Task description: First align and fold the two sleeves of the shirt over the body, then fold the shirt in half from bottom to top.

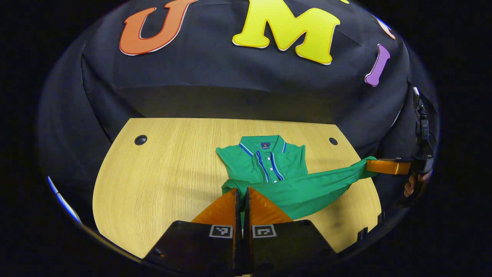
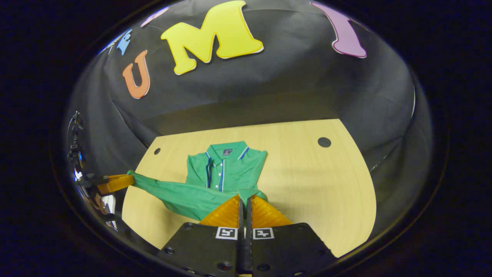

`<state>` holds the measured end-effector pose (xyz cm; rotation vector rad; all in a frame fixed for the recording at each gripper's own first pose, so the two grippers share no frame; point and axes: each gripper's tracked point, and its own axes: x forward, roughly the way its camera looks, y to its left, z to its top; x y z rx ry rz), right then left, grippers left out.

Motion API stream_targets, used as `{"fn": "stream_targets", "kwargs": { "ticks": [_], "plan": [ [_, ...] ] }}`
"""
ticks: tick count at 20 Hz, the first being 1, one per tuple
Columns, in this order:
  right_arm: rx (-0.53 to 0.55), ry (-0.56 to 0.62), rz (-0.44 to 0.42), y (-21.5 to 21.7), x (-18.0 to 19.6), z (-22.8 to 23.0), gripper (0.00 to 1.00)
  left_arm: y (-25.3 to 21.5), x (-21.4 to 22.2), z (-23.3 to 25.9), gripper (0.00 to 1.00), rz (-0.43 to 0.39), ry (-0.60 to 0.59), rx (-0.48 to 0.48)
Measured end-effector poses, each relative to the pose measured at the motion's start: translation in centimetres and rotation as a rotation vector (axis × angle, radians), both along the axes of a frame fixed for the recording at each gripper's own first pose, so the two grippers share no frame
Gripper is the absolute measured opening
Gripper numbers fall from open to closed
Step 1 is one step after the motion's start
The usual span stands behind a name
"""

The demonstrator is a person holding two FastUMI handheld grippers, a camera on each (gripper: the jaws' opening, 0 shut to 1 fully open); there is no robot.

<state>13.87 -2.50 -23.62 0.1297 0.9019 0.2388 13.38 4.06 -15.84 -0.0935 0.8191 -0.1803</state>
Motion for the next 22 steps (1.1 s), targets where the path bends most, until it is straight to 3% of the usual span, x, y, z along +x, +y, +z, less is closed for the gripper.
{"fn": "stream_targets", "kwargs": {
  "ticks": [11,14,18,22],
  "plan": [
    [-0.035,-0.049,0.066,2.1,10.2,-3.6,0.02,0.5,10.4,-4.2,0.05,0.073,-0.124,0.034],
    [-0.039,-0.081,0.05,2.4,12.8,-4.8,0.0,0.6,12.8,-4.9,0.06,0.065,-0.183,0.063],
    [-0.019,-0.121,0.018,2.9,15.6,-6.4,0.0,1.1,14.6,-6.8,0.08,0.121,-0.213,0.049],
    [-0.023,-0.11,0.013,2.8,17.5,-9.5,0.0,1.4,15.9,-10.5,0.1,0.153,-0.177,0.044]
  ]
}}
